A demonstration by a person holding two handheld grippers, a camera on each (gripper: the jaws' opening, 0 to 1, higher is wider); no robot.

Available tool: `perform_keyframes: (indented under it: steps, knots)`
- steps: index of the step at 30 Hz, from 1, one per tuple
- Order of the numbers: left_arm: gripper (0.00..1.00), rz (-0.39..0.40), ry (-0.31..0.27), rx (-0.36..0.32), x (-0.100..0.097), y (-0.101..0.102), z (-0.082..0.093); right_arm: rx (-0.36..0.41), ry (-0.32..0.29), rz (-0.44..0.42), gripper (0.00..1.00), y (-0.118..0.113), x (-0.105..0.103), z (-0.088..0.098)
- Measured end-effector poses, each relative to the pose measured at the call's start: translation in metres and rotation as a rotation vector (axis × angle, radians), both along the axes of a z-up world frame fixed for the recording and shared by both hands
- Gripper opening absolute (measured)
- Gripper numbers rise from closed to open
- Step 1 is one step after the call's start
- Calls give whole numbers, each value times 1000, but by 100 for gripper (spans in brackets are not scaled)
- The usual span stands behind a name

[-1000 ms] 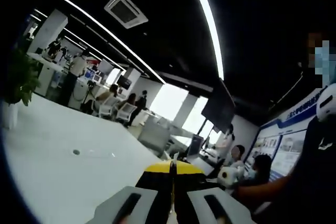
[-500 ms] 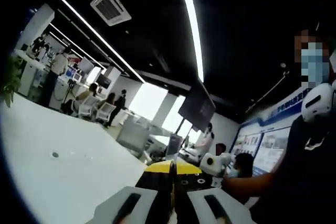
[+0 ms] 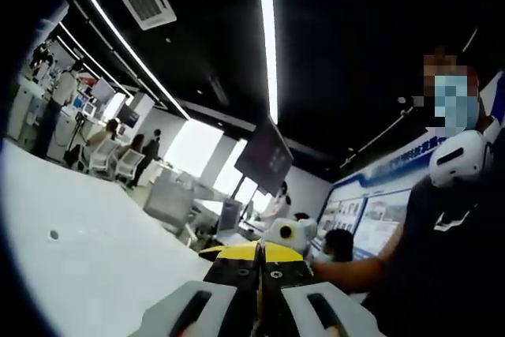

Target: Compare the silicone blocks by pressing each to a similar depth, holding the contact briefly, and releasing to observe deformation and rebound differences across the visible hardness samples.

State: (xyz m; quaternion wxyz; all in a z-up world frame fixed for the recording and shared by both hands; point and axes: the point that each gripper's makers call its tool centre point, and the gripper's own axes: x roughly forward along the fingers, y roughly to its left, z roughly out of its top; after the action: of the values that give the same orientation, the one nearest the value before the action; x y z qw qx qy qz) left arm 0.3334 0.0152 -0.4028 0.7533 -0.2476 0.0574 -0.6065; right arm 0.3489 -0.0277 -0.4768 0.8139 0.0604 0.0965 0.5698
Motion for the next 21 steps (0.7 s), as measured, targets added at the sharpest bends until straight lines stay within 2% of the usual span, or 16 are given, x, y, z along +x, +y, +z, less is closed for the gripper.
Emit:
perform_keyframes:
  steps: [5,9,12,21]
  knots:
    - [0,-11,-13,-2,-3,-2,4,47,10,55,83,6,-9,12]
    - [0,-15,-9,-5,-4,-3,4,64,21,81,75,10,-13,16]
    - [0,-26,-7,-17,-7,-4,5,75,47,123,66,14,-19,15]
    - [0,-35,-19,-32,-11,-7,12,132,56,168,46,20,-25,22]
